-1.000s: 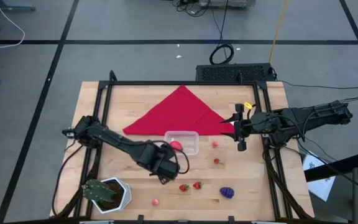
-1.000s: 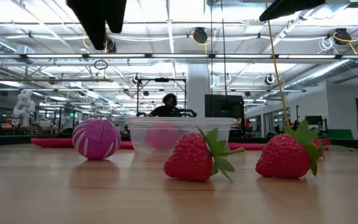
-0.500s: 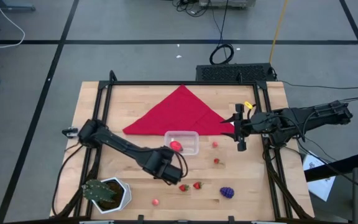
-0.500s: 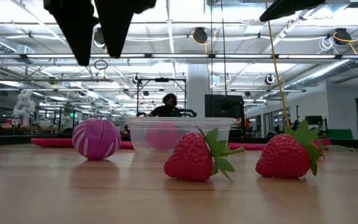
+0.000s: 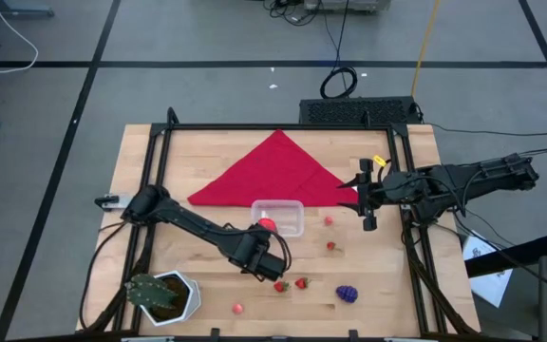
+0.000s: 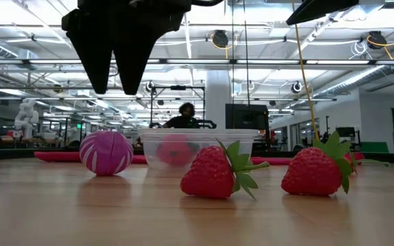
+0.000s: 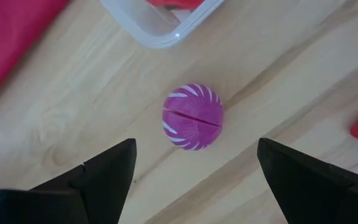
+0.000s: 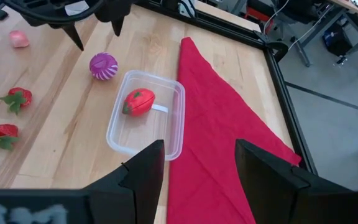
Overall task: Pick and placing Produce into tupperware
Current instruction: Put the red onion in the transparent bin
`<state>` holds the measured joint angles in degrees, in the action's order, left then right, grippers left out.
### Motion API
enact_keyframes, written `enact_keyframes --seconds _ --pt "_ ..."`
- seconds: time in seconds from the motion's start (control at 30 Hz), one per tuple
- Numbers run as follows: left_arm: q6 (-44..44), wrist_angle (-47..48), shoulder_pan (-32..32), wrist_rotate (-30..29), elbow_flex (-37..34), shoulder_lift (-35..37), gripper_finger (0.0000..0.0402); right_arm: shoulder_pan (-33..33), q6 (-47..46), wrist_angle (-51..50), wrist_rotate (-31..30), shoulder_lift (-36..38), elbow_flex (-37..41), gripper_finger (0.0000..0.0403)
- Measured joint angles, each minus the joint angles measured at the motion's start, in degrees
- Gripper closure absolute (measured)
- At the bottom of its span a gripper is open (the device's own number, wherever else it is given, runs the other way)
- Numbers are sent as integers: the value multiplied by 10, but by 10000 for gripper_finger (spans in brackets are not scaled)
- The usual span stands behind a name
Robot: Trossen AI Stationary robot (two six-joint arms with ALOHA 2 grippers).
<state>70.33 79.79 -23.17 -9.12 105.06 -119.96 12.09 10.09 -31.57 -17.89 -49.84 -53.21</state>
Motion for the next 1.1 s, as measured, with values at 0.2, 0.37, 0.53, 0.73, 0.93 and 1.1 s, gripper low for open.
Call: enact_keyframes --seconds 0.2,0.37,0.53,0.73,0.93,1.1 --pt "-26 2 -7 -19 0 0 62 0 0 0 0 0 0 216" --pt "-12 37 -10 -25 0 0 62 0 -12 0 0 0 0 216" --pt "-12 35 -11 -30 0 0 61 0 -21 -3 0 0 0 216" --pt "-23 36 -20 -32 0 0 60 0 -21 -11 0 0 0 216" --pt "-3 47 -37 -40 0 0 32 0 -30 -20 1 0 0 216" --pt "14 46 -48 -45 0 0 4 0 -51 -19 2 0 0 216"
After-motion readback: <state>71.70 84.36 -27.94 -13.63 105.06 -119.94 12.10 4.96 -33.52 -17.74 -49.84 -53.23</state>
